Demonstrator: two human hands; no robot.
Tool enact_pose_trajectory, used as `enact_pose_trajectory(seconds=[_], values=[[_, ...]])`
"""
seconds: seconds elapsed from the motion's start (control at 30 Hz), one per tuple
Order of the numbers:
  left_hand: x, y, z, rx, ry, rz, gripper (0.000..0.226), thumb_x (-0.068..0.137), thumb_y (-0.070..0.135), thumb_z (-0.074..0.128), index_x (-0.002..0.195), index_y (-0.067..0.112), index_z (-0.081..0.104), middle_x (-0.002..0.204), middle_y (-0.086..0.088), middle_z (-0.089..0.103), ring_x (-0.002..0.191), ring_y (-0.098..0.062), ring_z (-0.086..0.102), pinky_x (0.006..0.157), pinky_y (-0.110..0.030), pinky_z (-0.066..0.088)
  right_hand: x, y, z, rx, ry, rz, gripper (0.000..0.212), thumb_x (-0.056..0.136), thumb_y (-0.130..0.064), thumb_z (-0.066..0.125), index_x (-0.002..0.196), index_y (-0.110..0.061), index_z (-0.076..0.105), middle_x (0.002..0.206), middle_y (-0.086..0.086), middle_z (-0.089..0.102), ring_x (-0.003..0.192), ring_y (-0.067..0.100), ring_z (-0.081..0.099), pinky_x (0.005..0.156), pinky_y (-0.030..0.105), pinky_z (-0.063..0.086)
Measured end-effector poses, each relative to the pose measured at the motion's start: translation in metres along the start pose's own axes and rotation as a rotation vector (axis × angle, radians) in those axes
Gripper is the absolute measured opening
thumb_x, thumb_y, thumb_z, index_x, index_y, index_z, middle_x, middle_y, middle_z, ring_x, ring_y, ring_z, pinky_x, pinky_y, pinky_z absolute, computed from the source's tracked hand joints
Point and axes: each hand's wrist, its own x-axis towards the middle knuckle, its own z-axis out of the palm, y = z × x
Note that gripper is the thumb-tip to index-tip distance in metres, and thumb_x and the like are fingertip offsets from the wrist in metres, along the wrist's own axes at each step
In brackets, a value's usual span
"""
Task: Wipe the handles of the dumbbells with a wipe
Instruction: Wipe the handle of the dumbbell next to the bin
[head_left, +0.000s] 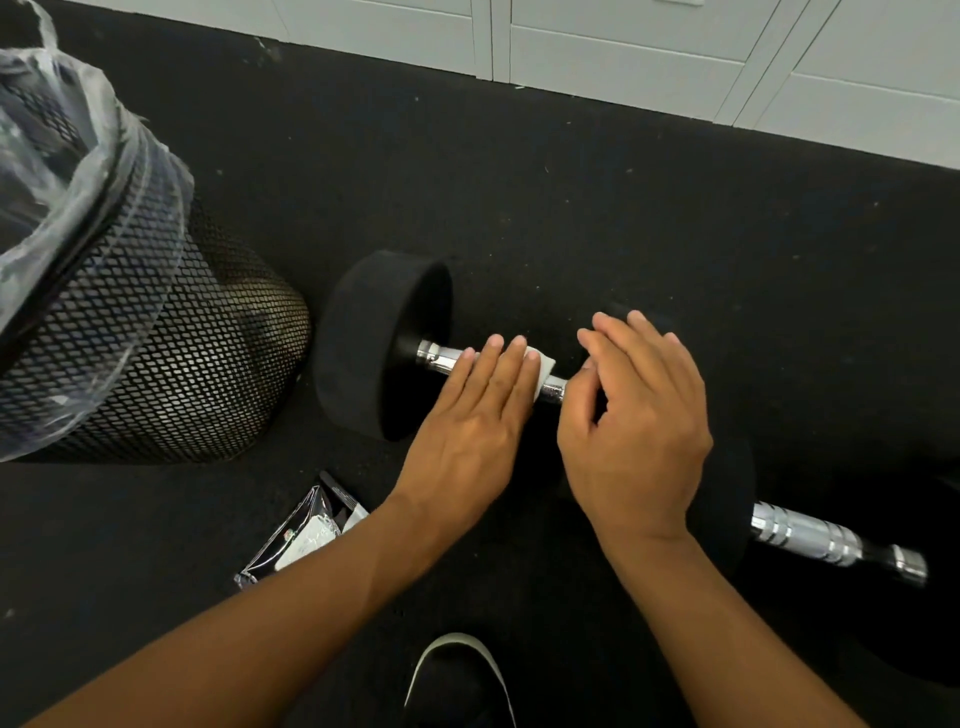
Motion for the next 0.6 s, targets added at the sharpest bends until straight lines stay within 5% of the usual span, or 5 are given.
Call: enact_pose_trajectory(seconds=[0.13, 0.2, 0.3, 0.4, 0.6], values=[[0.045, -0.007, -0.013, -0.176, -0.187, -0.061, 0.033, 0.103, 0.025, 0.044, 0.131, 0.013, 0.058, 0.129, -0.006, 0.065, 0.127, -0.024, 0.057, 0.122, -0.044, 0.024, 0.001, -0.001, 0.002, 0.019, 0.038, 0.011, 0.027, 0.097, -0.011, 0.056, 0.115, -0.006, 0.075, 0.125, 0.009, 0.073, 0.128, 0.025, 0.062, 0.115, 0.045, 0.043], [0.052, -0.008, -0.013, -0.185, -0.171, -0.051, 0.026, 0.102, 0.029, 0.047, 0.12, 0.017, 0.061, 0.117, -0.002, 0.068, 0.117, -0.021, 0.061, 0.121, -0.043, 0.027, 0.001, 0.0, 0.003, 0.026, 0.043, 0.007, 0.027, 0.097, -0.012, 0.055, 0.114, -0.006, 0.075, 0.125, 0.009, 0.073, 0.128, 0.025, 0.062, 0.115, 0.045, 0.043], [0.024, 0.004, -0.003, -0.184, -0.089, -0.097, 0.052, 0.102, 0.024, 0.05, 0.15, 0.008, 0.041, 0.157, -0.013, 0.042, 0.15, -0.028, 0.032, 0.126, -0.045, 0.018, 0.001, 0.0, 0.003, 0.016, 0.046, 0.006, 0.028, 0.099, -0.014, 0.054, 0.115, -0.007, 0.076, 0.125, 0.008, 0.073, 0.128, 0.023, 0.062, 0.115, 0.043, 0.042], [-0.012, 0.02, 0.003, -0.187, -0.032, -0.05, 0.063, 0.102, 0.012, 0.047, 0.159, 0.005, 0.021, 0.168, -0.014, 0.015, 0.156, -0.028, 0.008, 0.126, -0.046, 0.015, -0.001, -0.001, 0.002, 0.016, 0.053, 0.008, 0.028, 0.099, -0.014, 0.053, 0.114, -0.008, 0.076, 0.125, 0.007, 0.073, 0.128, 0.023, 0.062, 0.116, 0.042, 0.041], [0.012, 0.017, -0.006, -0.157, -0.11, -0.008, 0.061, 0.103, 0.028, 0.047, 0.157, 0.008, 0.028, 0.164, -0.013, 0.028, 0.154, -0.03, 0.018, 0.126, -0.048, 0.015, -0.001, -0.001, 0.001, 0.022, 0.038, 0.01, 0.026, 0.097, -0.012, 0.056, 0.114, -0.008, 0.076, 0.125, 0.007, 0.073, 0.129, 0.022, 0.062, 0.116, 0.042, 0.041]])
